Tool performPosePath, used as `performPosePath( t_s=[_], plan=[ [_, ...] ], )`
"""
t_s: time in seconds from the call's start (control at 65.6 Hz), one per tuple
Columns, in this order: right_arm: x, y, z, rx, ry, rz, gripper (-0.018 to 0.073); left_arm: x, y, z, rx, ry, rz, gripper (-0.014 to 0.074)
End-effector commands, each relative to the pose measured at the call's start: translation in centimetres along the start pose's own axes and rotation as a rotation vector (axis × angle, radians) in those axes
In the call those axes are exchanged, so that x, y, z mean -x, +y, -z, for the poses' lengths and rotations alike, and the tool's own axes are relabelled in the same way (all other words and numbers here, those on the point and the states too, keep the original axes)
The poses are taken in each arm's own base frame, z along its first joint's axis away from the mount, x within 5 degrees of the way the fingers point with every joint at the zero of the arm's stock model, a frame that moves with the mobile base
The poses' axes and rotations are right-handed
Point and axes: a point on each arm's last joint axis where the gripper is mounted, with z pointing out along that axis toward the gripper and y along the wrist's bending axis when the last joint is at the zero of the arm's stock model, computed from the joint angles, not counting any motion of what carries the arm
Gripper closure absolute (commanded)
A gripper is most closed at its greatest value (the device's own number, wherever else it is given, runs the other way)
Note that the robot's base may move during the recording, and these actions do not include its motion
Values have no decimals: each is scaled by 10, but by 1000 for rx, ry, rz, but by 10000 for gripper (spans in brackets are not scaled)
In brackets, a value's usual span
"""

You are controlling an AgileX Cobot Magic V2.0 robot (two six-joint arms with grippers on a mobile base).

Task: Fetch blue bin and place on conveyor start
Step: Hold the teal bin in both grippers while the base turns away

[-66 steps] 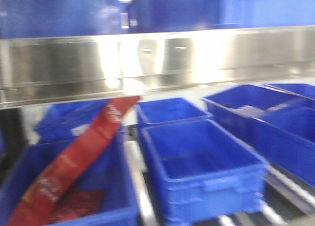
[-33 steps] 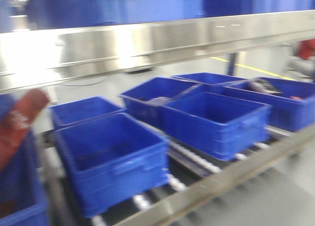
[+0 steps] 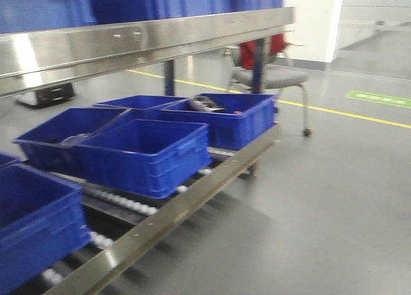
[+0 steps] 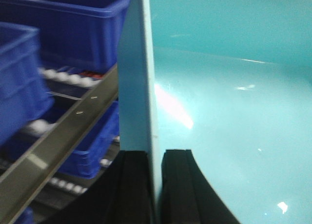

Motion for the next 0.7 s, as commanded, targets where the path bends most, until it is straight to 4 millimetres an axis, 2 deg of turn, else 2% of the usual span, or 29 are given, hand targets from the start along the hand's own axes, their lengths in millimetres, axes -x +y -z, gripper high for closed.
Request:
performPosePath(
  t_s=[0.0, 0.686],
  plan=[
    [5, -6, 9, -49, -46, 54, 711, 11, 2, 8, 17, -88, -24, 708],
    [5, -6, 9, -49, -46, 54, 711, 11, 2, 8, 17, -88, -24, 708]
  ],
)
